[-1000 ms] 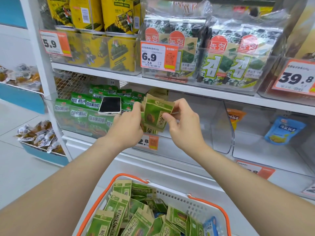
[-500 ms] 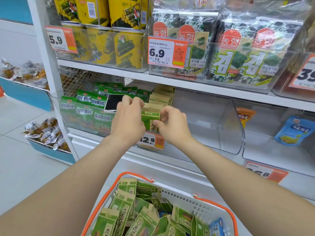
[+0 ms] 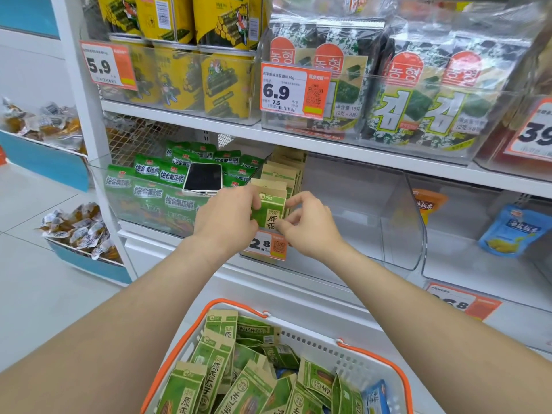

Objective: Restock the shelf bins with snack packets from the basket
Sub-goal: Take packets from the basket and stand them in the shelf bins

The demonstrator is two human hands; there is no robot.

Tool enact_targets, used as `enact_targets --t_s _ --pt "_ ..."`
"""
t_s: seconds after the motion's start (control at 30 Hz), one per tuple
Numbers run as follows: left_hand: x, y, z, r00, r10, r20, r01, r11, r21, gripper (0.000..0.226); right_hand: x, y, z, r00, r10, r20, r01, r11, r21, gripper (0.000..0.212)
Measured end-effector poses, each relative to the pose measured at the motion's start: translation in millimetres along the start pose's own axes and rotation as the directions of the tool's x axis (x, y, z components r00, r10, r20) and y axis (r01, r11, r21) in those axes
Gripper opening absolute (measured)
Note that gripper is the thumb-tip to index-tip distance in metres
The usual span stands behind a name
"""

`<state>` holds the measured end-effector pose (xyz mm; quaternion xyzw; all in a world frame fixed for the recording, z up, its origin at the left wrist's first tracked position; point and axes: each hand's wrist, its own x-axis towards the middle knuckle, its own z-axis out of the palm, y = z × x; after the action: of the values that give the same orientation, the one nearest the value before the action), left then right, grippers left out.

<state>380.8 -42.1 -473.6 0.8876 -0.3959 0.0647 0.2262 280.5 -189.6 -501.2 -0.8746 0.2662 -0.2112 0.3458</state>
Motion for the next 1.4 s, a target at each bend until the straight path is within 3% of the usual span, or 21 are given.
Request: enact_targets --t_s 0.17,0.23,0.3,0.37,0.43,0.5,0.57,0.63,0.73,0.83,0.9,1.0,1.07,1.13,1.23,1.3,1.4 --pt "-4.3 0.8 -2.4 0.996 -0.037 0.077 0.035 0.999 0.029 0.020 -8.9 -4.5 -7.6 0.996 0.061 0.064 -0.058 0.997 -0.042 0.031" --pt "-6.6 3.8 -4.8 0.995 -0.040 0.089 0.037 0.999 0.033 0.015 -17.2 -6.3 -8.6 1.000 0.015 -0.006 -0.016 0.996 -0.084 0.028" --pt "-10.7 6.0 -5.8 0.985 -0.040 0.168 0.031 0.998 0.056 0.008 -28.1 -8.1 -10.1 0.969 -0.218 -0.120 0.199 0.968 -0.150 0.025" --pt "-15.3 4.5 -3.9 0.948 -0.014 0.318 -0.020 0.994 0.105 0.006 -40.6 -8.9 -11.5 0.866 -0.494 -0.078 0.472 0.859 -0.200 0.019" --pt "-22.1 1.4 -1.0 0.840 -0.008 0.542 -0.072 0.989 0.126 0.018 -54.0 -7.5 -10.1 0.804 -0.567 0.179 0.594 0.764 -0.251 0.013" --pt "-32.0 1.2 4.0 0.640 -0.065 0.765 -0.062 0.989 0.136 0.023 -66.1 -0.6 -1.0 0.776 -0.432 0.460 0.605 0.714 -0.352 0.015" --pt "-41.7 5.2 10.7 0.450 -0.130 0.884 -0.121 0.971 0.205 0.029 -77.9 11.9 15.0 0.723 -0.264 0.638 0.621 0.653 -0.433 0.014" --pt "-47.9 10.4 20.9 0.374 -0.159 0.914 -0.221 0.941 0.255 0.030 -91.5 25.6 34.6 0.640 -0.124 0.758 0.668 0.577 -0.469 0.015" --pt "-51.7 15.3 40.4 0.433 -0.098 0.896 -0.343 0.901 0.264 0.031 -113.9 47.2 69.8 0.500 -0.010 0.866 0.764 0.475 -0.436 0.010" --pt "-53.5 14.2 56.8 0.479 -0.012 0.878 -0.439 0.863 0.251 0.034 -133.8 69.4 104.5 0.416 0.002 0.909 0.777 0.519 -0.357 0.008" --pt "-55.5 13.0 63.2 0.465 0.001 0.885 -0.456 0.858 0.238 0.035 -143.9 82.7 122.0 0.433 0.047 0.900 0.704 0.605 -0.370 0.028" --pt "-56.6 11.7 67.1 0.445 -0.007 0.896 -0.487 0.838 0.248 0.037 -151.4 90.4 133.3 0.434 0.180 0.882 0.476 0.786 -0.395 0.075" --pt "-55.9 9.7 68.7 0.444 -0.015 0.896 -0.507 0.820 0.265 0.037 -149.1 90.0 138.1 0.426 0.228 0.876 0.353 0.849 -0.393 0.088" --pt "-53.1 5.5 71.4 0.450 -0.010 0.893 -0.510 0.818 0.266 0.036 -145.2 90.5 142.5 0.462 0.216 0.860 0.297 0.876 -0.380 0.093" --pt "-48.2 1.6 69.2 0.470 0.011 0.882 -0.518 0.813 0.266 0.033 -141.0 89.9 146.0 0.504 0.171 0.847 0.267 0.901 -0.341 0.092" --pt "-44.6 0.8 68.4 0.474 0.015 0.880 -0.530 0.804 0.272 0.034 -141.4 85.0 144.9 0.506 0.133 0.852 0.323 0.887 -0.330 0.081" --pt "-42.5 2.2 67.5 0.475 0.016 0.880 -0.530 0.804 0.271 0.034 -142.2 73.2 139.7 0.516 0.158 0.842 0.328 0.871 -0.364 0.038"
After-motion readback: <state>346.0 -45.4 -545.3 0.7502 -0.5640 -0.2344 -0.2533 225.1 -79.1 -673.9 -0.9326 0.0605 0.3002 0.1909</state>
